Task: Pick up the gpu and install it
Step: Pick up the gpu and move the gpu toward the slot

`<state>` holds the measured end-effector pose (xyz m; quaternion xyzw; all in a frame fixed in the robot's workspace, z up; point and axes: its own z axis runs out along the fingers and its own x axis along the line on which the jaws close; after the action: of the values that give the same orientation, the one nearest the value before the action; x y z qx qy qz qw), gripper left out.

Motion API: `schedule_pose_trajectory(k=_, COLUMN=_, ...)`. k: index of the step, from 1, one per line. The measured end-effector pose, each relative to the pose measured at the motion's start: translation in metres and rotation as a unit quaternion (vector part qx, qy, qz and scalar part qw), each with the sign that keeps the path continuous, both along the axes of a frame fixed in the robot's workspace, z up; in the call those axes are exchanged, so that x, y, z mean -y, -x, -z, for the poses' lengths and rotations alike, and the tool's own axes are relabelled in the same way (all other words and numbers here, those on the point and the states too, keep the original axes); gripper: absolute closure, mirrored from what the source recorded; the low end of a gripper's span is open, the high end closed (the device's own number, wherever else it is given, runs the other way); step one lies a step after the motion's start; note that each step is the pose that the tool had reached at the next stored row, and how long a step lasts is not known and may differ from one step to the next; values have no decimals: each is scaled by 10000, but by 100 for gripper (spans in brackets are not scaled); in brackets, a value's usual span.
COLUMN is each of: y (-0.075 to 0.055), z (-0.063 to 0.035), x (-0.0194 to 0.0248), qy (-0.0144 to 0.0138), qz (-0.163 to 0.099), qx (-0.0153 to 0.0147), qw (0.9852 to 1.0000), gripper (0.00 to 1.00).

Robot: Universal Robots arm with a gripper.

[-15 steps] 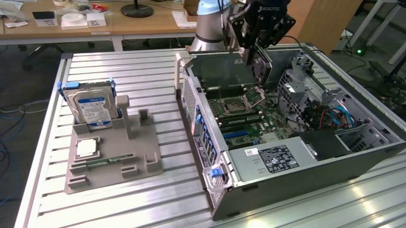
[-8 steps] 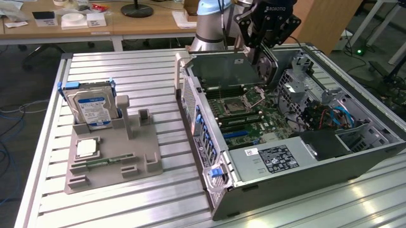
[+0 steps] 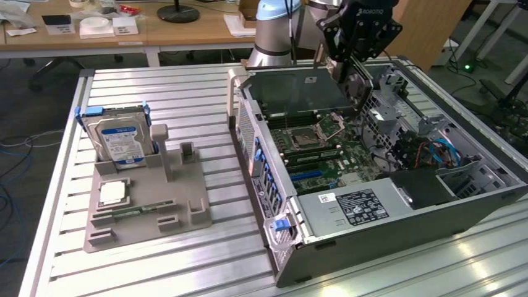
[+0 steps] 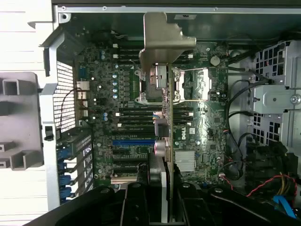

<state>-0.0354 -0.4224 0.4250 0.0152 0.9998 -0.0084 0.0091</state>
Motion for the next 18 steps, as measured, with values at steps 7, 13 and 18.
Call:
schedule_pose_trajectory(k=7, y=-175, z=0, x=0, qy=0, qz=-1, qx=-2, qw=10000, gripper=72)
schedule_pose_trajectory(k=13, y=-348, z=0, x=0, qy=0, qz=-1, qx=-3, qw=10000, gripper=72)
schedule_pose_trajectory(k=18, y=-351, z=0, x=0, qy=0, qz=0, qx=-3, qw=10000, gripper=72)
